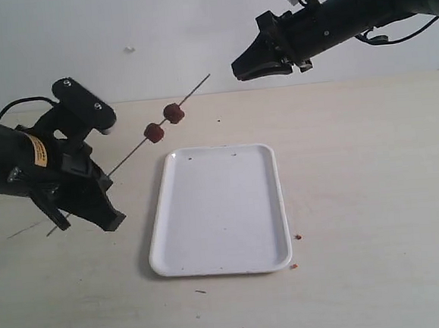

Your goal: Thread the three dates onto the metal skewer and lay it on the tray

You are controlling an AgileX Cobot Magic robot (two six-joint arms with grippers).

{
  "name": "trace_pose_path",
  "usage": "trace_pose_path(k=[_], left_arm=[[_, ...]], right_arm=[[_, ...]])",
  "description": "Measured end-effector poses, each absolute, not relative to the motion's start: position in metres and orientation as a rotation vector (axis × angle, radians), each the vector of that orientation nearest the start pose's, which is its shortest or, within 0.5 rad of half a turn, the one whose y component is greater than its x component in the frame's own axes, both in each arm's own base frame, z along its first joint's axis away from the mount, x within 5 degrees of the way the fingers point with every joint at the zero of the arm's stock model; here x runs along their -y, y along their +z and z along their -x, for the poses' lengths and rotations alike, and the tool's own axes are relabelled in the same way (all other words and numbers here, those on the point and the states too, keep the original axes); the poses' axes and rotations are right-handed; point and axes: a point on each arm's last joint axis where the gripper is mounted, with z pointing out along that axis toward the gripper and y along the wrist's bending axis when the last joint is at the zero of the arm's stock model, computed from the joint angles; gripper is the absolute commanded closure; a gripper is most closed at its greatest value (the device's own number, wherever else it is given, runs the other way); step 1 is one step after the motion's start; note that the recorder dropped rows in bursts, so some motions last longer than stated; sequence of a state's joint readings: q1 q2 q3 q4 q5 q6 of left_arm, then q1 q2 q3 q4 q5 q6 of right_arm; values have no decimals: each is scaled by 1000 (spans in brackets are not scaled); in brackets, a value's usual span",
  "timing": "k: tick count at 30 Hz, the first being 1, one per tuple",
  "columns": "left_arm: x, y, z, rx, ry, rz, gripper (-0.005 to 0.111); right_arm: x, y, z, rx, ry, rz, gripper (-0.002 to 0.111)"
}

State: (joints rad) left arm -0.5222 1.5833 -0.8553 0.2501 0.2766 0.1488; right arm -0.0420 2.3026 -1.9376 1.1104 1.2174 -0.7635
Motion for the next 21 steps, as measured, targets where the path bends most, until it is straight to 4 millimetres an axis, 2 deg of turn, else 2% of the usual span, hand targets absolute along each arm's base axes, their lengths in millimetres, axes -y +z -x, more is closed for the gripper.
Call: trace_pose_path(k=[5, 7, 10, 21], left_arm=[[156, 194, -281, -2120, 67, -1183, 107], [156, 176, -291, -2107, 64, -1202, 107], [153, 164, -301, -2095, 47, -1164, 107], [154, 170, -309, -1980, 35, -1156, 107]], right_arm=[[-54, 214, -485, -2405, 1201, 388, 91], [-56, 233, -483, -2348, 1232, 373, 91], [-56, 248, -480, -2320, 1219, 388, 91], [-55, 248, -479, -2338, 1197, 394, 91]])
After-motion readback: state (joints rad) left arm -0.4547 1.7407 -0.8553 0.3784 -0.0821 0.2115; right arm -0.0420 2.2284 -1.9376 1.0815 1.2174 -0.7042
